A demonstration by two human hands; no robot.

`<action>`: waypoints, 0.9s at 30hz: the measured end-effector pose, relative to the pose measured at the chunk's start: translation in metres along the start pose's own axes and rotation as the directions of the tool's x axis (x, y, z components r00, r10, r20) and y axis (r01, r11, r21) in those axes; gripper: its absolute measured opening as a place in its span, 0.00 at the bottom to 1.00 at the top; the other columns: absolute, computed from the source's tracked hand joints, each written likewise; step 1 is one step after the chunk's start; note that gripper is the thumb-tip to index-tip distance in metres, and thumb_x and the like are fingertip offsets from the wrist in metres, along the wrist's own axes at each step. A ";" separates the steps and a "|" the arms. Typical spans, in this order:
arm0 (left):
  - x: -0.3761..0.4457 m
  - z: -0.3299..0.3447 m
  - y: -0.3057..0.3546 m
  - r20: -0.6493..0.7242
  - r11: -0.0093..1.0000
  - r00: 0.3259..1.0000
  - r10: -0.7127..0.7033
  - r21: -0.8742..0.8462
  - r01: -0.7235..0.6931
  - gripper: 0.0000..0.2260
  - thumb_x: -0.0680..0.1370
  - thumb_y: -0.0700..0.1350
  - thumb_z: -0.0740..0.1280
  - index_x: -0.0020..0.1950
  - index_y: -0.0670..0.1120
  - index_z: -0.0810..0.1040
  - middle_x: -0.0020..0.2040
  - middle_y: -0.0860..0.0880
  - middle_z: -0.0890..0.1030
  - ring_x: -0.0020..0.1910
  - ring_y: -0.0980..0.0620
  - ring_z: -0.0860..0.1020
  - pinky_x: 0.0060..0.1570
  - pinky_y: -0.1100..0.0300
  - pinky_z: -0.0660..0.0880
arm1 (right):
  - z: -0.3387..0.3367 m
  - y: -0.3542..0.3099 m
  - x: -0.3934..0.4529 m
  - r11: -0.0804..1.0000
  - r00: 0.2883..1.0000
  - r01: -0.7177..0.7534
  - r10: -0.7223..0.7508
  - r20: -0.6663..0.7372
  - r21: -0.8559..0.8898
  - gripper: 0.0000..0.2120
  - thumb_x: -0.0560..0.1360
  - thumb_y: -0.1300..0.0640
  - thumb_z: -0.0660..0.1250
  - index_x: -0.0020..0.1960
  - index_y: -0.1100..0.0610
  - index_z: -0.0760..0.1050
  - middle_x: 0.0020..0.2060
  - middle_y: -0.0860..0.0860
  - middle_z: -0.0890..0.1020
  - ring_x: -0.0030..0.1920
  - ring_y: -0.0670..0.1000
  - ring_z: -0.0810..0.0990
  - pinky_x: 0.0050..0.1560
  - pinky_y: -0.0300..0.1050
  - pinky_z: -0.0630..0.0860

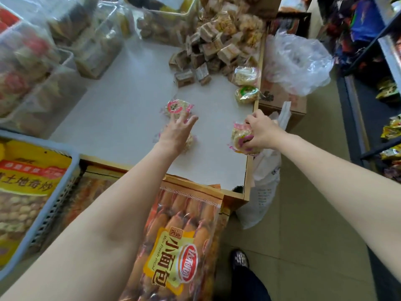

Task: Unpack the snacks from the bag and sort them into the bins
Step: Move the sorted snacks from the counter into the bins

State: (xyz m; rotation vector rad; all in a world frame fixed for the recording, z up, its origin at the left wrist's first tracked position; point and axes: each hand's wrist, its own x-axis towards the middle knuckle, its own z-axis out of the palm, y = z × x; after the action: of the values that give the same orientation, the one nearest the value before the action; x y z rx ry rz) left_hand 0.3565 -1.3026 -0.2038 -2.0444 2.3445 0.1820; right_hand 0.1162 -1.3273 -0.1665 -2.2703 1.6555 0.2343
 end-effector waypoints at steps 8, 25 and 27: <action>0.056 0.018 0.012 0.242 0.957 0.929 -0.278 -0.011 0.289 0.26 0.78 0.39 0.61 0.74 0.50 0.58 0.77 0.47 0.48 0.73 0.38 0.54 0.57 0.39 0.69 | -0.007 0.040 0.142 1.000 0.991 0.014 -0.011 0.133 -0.021 0.42 0.64 0.38 0.73 0.69 0.58 0.64 0.75 0.62 0.52 0.74 0.64 0.49 0.73 0.60 0.53; 0.093 0.016 -0.005 0.613 0.913 0.693 -0.379 0.127 0.387 0.49 0.72 0.51 0.73 0.75 0.60 0.36 0.75 0.45 0.32 0.73 0.30 0.42 0.62 0.35 0.65 | -0.045 0.048 0.215 0.972 0.963 0.145 -0.182 0.199 0.186 0.40 0.67 0.37 0.71 0.70 0.58 0.64 0.72 0.60 0.60 0.72 0.61 0.56 0.71 0.53 0.56; 0.092 0.013 -0.008 0.686 0.923 0.642 -0.342 0.115 0.368 0.50 0.70 0.49 0.74 0.76 0.59 0.38 0.76 0.45 0.33 0.74 0.31 0.42 0.66 0.37 0.63 | -0.042 0.055 0.225 0.972 0.949 0.075 -0.139 0.282 0.224 0.45 0.66 0.34 0.69 0.73 0.57 0.61 0.74 0.58 0.58 0.74 0.58 0.53 0.71 0.51 0.53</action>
State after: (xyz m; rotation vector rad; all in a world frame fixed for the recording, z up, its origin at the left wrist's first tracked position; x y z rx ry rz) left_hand 0.3513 -1.3932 -0.2260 -1.9173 1.4572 0.8247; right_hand 0.1328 -1.5581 -0.2068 -2.0442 1.3328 0.3373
